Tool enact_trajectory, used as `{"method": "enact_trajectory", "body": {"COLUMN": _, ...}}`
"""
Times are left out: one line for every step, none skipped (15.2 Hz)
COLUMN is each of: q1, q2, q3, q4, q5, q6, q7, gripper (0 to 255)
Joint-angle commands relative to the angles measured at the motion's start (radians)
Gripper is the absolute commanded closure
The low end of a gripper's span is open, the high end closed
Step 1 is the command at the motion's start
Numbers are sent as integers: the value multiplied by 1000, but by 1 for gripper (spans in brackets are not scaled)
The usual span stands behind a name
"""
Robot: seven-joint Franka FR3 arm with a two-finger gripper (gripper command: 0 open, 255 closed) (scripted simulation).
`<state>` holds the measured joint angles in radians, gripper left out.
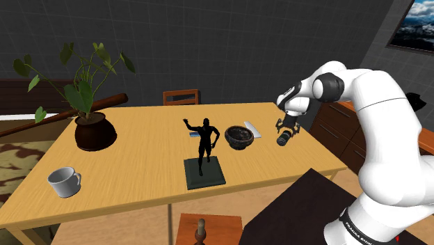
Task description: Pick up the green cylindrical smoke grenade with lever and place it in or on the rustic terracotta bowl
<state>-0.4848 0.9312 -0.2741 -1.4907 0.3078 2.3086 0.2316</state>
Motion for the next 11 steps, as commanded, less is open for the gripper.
{"method": "enact_trajectory", "body": {"q1": -4, "q2": 22, "q3": 4, "q4": 9, "q5": 4, "q6": 13, "q7": -1, "gripper": 0}}
{"method": "enact_trajectory", "body": {"q1": -6, "q2": 32, "q3": 7, "q4": 13, "q5": 6, "q6": 19, "q7": -2, "gripper": 0}}
{"method": "enact_trajectory", "body": {"q1": -7, "q2": 42, "q3": 9, "q4": 17, "q5": 8, "q6": 26, "q7": -3, "gripper": 0}}
{"method": "enact_trajectory", "body": {"q1": -10, "q2": 58, "q3": 12, "q4": 23, "q5": 11, "q6": 36, "q7": -4, "gripper": 0}}
{"method": "enact_trajectory", "body": {"q1": -10, "q2": 58, "q3": 12, "q4": 23, "q5": 11, "q6": 36, "q7": -4, "gripper": 0}}
{"method": "enact_trajectory", "body": {"q1": -10, "q2": 58, "q3": 12, "q4": 23, "q5": 11, "q6": 36, "q7": -4, "gripper": 0}}
{"method": "enact_trajectory", "body": {"q1": -10, "q2": 58, "q3": 12, "q4": 23, "q5": 11, "q6": 36, "q7": -4, "gripper": 0}}
{"method": "enact_trajectory", "body": {"q1": -10, "q2": 58, "q3": 12, "q4": 23, "q5": 11, "q6": 36, "q7": -4, "gripper": 0}}
{"method": "enact_trajectory", "body": {"q1": -10, "q2": 58, "q3": 12, "q4": 23, "q5": 11, "q6": 36, "q7": -4, "gripper": 0}}
{"method": "enact_trajectory", "body": {"q1": -10, "q2": 58, "q3": 12, "q4": 23, "q5": 11, "q6": 36, "q7": -4, "gripper": 0}}
{"method": "enact_trajectory", "body": {"q1": -10, "q2": 58, "q3": 12, "q4": 23, "q5": 11, "q6": 36, "q7": -4, "gripper": 0}}
